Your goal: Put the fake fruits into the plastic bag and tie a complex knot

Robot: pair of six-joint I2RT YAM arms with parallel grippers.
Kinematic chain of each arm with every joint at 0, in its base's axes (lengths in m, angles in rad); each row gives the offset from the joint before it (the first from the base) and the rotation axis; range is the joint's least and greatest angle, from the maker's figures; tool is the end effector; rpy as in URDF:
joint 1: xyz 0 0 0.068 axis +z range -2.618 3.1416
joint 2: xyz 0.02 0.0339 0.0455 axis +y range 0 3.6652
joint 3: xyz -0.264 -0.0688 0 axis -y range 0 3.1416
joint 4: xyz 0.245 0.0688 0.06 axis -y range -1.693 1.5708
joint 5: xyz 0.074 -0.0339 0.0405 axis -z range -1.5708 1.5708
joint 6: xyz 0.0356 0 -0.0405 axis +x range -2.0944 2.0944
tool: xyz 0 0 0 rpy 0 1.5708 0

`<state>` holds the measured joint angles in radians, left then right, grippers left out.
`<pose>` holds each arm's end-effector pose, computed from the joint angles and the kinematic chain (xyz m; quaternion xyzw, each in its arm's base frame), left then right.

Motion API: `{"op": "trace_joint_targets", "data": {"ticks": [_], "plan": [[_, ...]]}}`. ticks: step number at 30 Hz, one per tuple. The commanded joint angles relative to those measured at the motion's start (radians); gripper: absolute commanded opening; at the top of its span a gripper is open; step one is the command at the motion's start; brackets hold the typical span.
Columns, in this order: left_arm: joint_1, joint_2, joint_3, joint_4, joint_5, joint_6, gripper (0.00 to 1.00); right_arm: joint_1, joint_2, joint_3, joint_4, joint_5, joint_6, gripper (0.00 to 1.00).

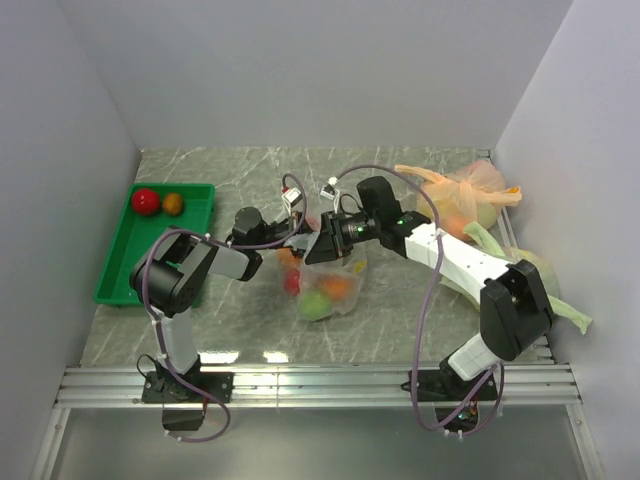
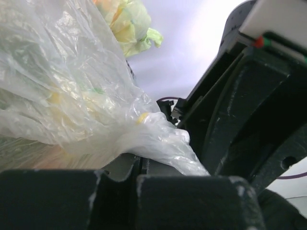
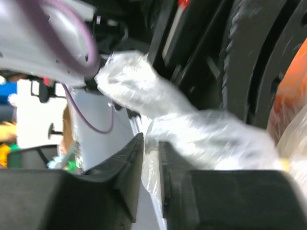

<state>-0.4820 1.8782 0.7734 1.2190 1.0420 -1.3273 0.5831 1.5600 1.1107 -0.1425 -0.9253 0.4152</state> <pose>0.3002 -0.1918 0.1837 0.1020 0.6789 -0.7136 0.1395 0.2707 0.2126 0.2719 -0.2753 0.7694 0.5473 0.1809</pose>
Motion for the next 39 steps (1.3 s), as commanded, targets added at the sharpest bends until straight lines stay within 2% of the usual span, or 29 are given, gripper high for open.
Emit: {"op": "trace_joint_targets", "data": {"ticks": [1, 5, 9, 10, 11, 14, 18, 22, 24, 25, 26, 27, 32, 39], "plan": [[0.003, -0.021, 0.0, 0.143, -0.033, -0.069, 0.01, -0.023, -0.092, -0.008, -0.112, 0.006, -0.14, 0.31], [0.003, -0.017, -0.002, 0.172, -0.037, -0.093, 0.0, -0.037, -0.144, 0.032, -0.21, 0.016, -0.2, 0.52], [0.003, -0.008, 0.004, 0.168, -0.033, -0.09, 0.0, -0.084, -0.166, 0.086, -0.266, -0.029, -0.217, 0.53], [0.003, -0.007, 0.006, 0.169, -0.031, -0.09, 0.0, -0.104, -0.169, 0.084, -0.252, -0.035, -0.207, 0.52], [0.002, -0.008, 0.006, 0.165, -0.03, -0.085, 0.0, -0.156, -0.17, 0.081, -0.241, -0.043, -0.194, 0.44], [0.002, -0.008, 0.006, 0.152, -0.027, -0.073, 0.01, -0.242, -0.176, 0.031, -0.184, -0.004, -0.154, 0.34], [0.003, -0.005, 0.012, 0.152, -0.023, -0.073, 0.01, -0.256, -0.147, -0.003, -0.195, 0.104, -0.197, 0.3], [0.003, -0.004, 0.02, 0.139, -0.025, -0.064, 0.01, -0.227, -0.117, -0.025, -0.16, 0.118, -0.207, 0.27], [0.002, -0.001, 0.02, 0.136, -0.027, -0.059, 0.01, -0.206, -0.104, -0.025, -0.143, 0.121, -0.193, 0.31], [0.002, 0.001, 0.018, 0.134, -0.027, -0.058, 0.01, -0.191, -0.101, -0.026, -0.117, 0.114, -0.182, 0.37], [0.002, 0.001, 0.02, 0.134, -0.025, -0.056, 0.0, -0.183, -0.101, -0.028, -0.106, 0.12, -0.168, 0.49], [0.003, 0.002, 0.018, 0.129, -0.025, -0.055, 0.01, -0.178, -0.098, -0.031, -0.092, 0.112, -0.15, 0.52], [0.0, 0.006, 0.021, 0.128, -0.025, -0.047, 0.0, -0.131, -0.084, -0.02, -0.08, 0.123, -0.138, 0.63], [-0.018, 0.045, 0.041, 0.227, -0.031, -0.111, 0.0, -0.082, -0.049, -0.02, -0.046, 0.137, -0.083, 0.66]]}}
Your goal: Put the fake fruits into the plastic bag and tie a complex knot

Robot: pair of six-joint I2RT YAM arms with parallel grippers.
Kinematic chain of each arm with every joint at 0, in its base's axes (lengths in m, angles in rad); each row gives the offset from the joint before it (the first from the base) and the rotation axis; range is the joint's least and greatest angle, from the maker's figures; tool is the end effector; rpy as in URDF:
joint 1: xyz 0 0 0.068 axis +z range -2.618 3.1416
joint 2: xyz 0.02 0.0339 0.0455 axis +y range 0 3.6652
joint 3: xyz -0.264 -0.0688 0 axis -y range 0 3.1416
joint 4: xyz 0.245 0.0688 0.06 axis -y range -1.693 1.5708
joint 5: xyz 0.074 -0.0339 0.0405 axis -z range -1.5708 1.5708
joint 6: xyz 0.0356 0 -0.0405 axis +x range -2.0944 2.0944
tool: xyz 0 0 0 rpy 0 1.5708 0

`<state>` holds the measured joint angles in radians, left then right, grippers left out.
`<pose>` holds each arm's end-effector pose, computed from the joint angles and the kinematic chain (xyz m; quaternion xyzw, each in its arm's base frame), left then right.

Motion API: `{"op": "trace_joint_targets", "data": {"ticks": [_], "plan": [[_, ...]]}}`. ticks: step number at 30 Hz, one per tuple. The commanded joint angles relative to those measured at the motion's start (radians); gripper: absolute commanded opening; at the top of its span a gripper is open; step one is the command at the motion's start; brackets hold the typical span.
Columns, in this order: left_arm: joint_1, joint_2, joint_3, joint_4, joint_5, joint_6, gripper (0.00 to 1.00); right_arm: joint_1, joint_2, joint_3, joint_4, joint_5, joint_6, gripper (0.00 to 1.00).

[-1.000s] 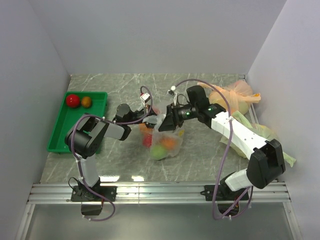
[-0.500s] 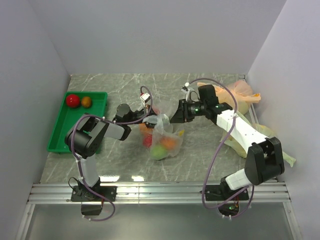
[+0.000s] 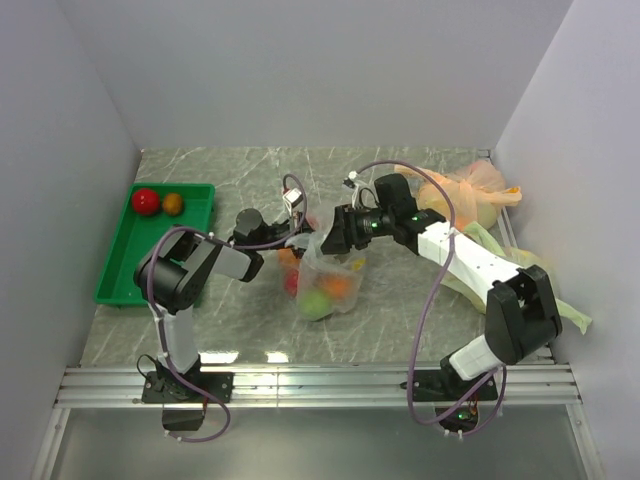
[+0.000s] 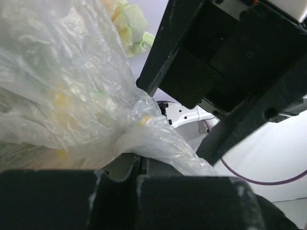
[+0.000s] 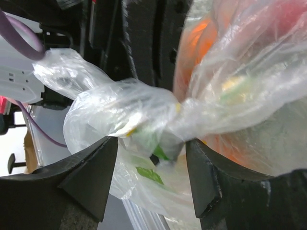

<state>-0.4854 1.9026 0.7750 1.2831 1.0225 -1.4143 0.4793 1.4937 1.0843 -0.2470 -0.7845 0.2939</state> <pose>0.3013 -0.1933 0.1818 0.0785 0.6734 -0.7241 0.1269 0.2785 0.1731 0.2737 -0.2448 0.8100 0.4715 0.2485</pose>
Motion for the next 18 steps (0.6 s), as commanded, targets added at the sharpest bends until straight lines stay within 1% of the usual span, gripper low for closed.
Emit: {"op": "trace_joint_targets", "data": {"ticks": [1, 6, 9, 12, 15, 16, 18], "plan": [[-0.016, 0.026, 0.043, 0.171, -0.016, -0.035, 0.01, 0.024, 0.023, 0.008, 0.081, -0.013, 0.051, 0.66], [-0.042, 0.064, 0.066, 0.225, -0.022, -0.069, 0.01, 0.033, 0.083, 0.02, 0.169, -0.074, 0.155, 0.66], [-0.056, 0.07, 0.084, 0.217, -0.022, -0.061, 0.0, 0.036, 0.115, 0.028, 0.195, -0.116, 0.183, 0.67], [-0.062, 0.07, 0.092, 0.217, -0.019, -0.045, 0.0, 0.032, 0.123, -0.006, 0.245, -0.154, 0.238, 0.67], [-0.061, 0.07, 0.095, 0.242, -0.009, -0.038, 0.01, 0.018, 0.114, -0.053, 0.337, -0.203, 0.31, 0.67], [-0.062, 0.07, 0.096, 0.216, -0.001, -0.013, 0.0, 0.012, 0.108, -0.072, 0.429, -0.223, 0.338, 0.67], [-0.067, 0.067, 0.095, 0.2, 0.034, 0.023, 0.0, 0.012, 0.103, -0.09, 0.485, -0.28, 0.398, 0.67]]}}
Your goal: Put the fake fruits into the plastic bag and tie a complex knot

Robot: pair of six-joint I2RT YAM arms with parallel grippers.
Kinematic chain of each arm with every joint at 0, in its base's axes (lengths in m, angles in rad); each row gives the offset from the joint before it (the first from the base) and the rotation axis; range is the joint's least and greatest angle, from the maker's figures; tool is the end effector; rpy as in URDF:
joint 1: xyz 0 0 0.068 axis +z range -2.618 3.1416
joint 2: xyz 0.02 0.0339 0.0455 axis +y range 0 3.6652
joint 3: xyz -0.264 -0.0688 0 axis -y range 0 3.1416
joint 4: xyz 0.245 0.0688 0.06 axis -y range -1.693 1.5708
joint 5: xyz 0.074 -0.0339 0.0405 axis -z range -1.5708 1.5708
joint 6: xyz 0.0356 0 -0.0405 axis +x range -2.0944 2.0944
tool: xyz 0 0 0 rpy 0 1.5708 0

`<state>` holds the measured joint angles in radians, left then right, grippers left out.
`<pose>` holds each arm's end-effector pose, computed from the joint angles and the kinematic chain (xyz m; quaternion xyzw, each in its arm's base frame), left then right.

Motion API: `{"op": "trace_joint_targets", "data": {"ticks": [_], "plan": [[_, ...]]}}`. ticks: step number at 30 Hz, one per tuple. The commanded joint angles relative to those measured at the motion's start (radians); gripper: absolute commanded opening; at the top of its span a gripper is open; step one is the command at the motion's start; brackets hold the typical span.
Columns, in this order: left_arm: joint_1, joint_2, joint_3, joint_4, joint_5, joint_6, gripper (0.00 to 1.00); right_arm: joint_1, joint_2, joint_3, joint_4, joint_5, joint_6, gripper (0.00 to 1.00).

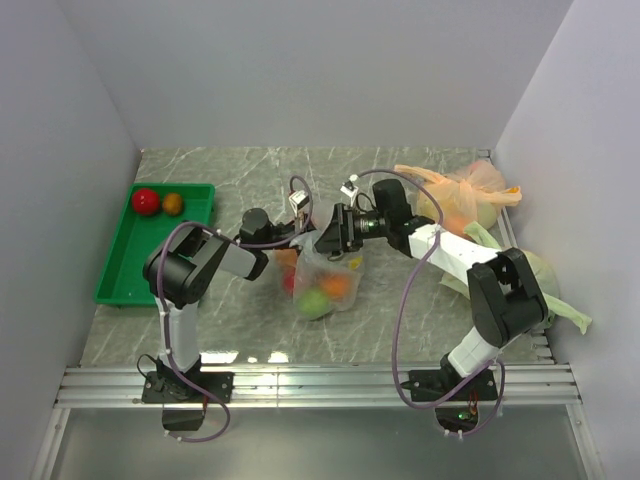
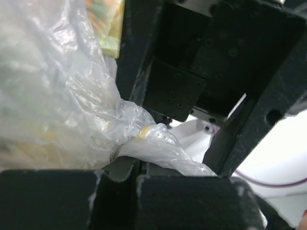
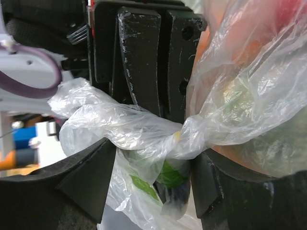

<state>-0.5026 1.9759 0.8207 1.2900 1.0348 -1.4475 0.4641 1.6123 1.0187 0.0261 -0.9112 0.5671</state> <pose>0.3088 -0.2047 0.1686 0.0715 0.6787 -0.7244 0.0979 0.2990 0.1811 0.2385 -0.1708 0.7972 0.5485 0.1855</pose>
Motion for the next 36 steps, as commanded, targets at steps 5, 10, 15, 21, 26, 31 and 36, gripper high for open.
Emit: {"op": "trace_joint_targets", "data": {"ticks": [5, 10, 15, 21, 26, 31, 36], "plan": [[-0.056, -0.011, 0.049, 0.157, 0.065, 0.131, 0.01, 0.018, -0.005, -0.048, 0.369, -0.252, 0.238, 0.65], [-0.057, 0.023, 0.064, 0.313, 0.018, 0.03, 0.01, 0.018, -0.003, -0.1, 0.531, -0.249, 0.35, 0.65], [-0.059, 0.078, 0.08, 0.376, 0.005, -0.011, 0.0, 0.015, 0.011, -0.066, 0.44, -0.249, 0.266, 0.64], [-0.045, 0.107, 0.103, 0.373, 0.016, -0.057, 0.0, 0.002, 0.008, 0.045, 0.065, -0.213, -0.069, 0.64], [-0.021, 0.116, 0.12, 0.44, 0.021, -0.119, 0.04, -0.057, -0.073, 0.106, -0.316, -0.124, -0.353, 0.68], [-0.019, 0.106, 0.117, 0.436, 0.019, -0.123, 0.04, -0.097, -0.129, 0.136, -0.518, -0.061, -0.458, 0.68], [-0.019, 0.08, 0.101, 0.414, 0.011, -0.103, 0.03, -0.16, -0.198, 0.107, -0.565, -0.063, -0.498, 0.66]]}}
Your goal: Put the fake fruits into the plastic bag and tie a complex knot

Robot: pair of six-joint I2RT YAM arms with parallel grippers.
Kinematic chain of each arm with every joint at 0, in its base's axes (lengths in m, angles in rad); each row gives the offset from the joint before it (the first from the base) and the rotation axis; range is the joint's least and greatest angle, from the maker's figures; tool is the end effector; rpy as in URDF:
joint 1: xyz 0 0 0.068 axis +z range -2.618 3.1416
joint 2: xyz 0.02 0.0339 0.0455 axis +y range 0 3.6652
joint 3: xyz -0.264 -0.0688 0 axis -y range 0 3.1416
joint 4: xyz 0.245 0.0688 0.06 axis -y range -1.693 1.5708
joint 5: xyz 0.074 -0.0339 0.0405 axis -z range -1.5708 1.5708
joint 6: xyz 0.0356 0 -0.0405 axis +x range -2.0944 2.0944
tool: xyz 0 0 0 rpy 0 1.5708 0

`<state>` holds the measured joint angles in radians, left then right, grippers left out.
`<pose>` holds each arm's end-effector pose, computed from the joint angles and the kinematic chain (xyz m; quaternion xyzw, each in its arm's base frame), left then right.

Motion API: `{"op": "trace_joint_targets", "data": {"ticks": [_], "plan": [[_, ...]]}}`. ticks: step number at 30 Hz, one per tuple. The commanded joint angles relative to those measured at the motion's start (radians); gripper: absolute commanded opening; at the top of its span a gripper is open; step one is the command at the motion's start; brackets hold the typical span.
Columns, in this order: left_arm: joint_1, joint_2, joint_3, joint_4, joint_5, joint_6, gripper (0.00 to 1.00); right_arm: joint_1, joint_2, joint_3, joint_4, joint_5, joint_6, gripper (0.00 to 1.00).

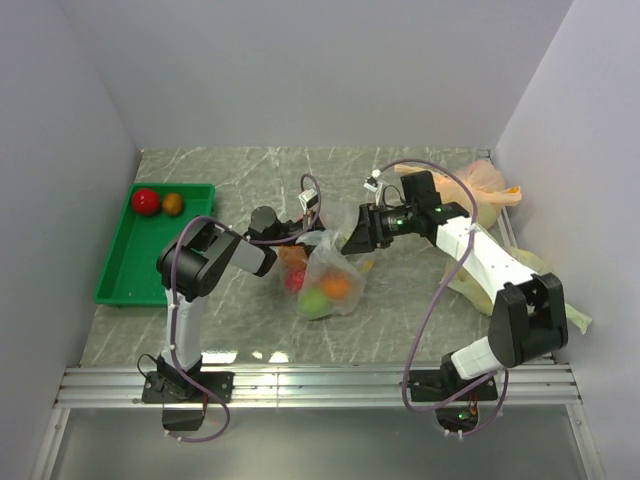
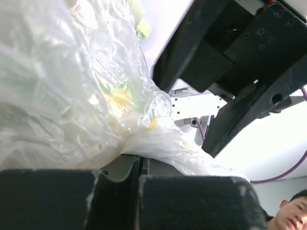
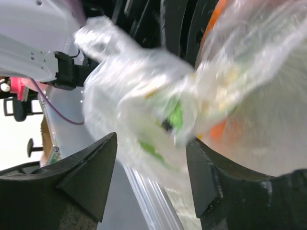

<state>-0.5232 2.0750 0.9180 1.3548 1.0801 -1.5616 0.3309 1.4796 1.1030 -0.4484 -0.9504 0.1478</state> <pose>0.3221 -0.2221 0.1623 0.0756 0.6693 -0.7372 0.0530 0.2839 0.1281 0.2725 -0.2417 0.8094 0.4907 0.2137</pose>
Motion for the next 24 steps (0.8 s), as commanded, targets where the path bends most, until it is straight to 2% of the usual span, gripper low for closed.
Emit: {"op": "trace_joint_targets", "data": {"ticks": [1, 3, 6, 7, 10, 12, 20, 24], "plan": [[0.002, -0.021, 0.002, 0.343, -0.035, 0.011, 0.03, -0.032, -0.065, 0.023, -0.113, -0.021, -0.088, 0.65], [0.002, -0.026, 0.004, 0.34, -0.039, 0.011, 0.03, -0.039, -0.059, 0.02, -0.134, -0.04, -0.125, 0.6], [-0.001, -0.026, 0.008, 0.348, -0.04, -0.002, 0.0, -0.047, -0.062, -0.009, -0.119, -0.051, -0.11, 0.47], [-0.001, -0.024, 0.012, 0.349, -0.039, -0.008, 0.0, -0.055, -0.065, -0.012, -0.099, -0.05, -0.102, 0.44], [-0.004, -0.027, 0.018, 0.353, -0.042, -0.009, 0.0, -0.067, -0.088, -0.038, -0.015, -0.019, -0.047, 0.24], [-0.008, -0.024, 0.016, 0.368, -0.042, -0.02, 0.0, -0.07, -0.108, -0.063, 0.043, 0.005, -0.008, 0.21], [-0.021, -0.026, 0.027, 0.4, -0.045, -0.048, 0.0, -0.072, -0.059, -0.1, 0.134, -0.03, -0.007, 0.26], [-0.024, -0.029, 0.021, 0.408, -0.045, -0.048, 0.0, -0.07, -0.048, -0.1, 0.174, -0.047, 0.013, 0.33]]}}
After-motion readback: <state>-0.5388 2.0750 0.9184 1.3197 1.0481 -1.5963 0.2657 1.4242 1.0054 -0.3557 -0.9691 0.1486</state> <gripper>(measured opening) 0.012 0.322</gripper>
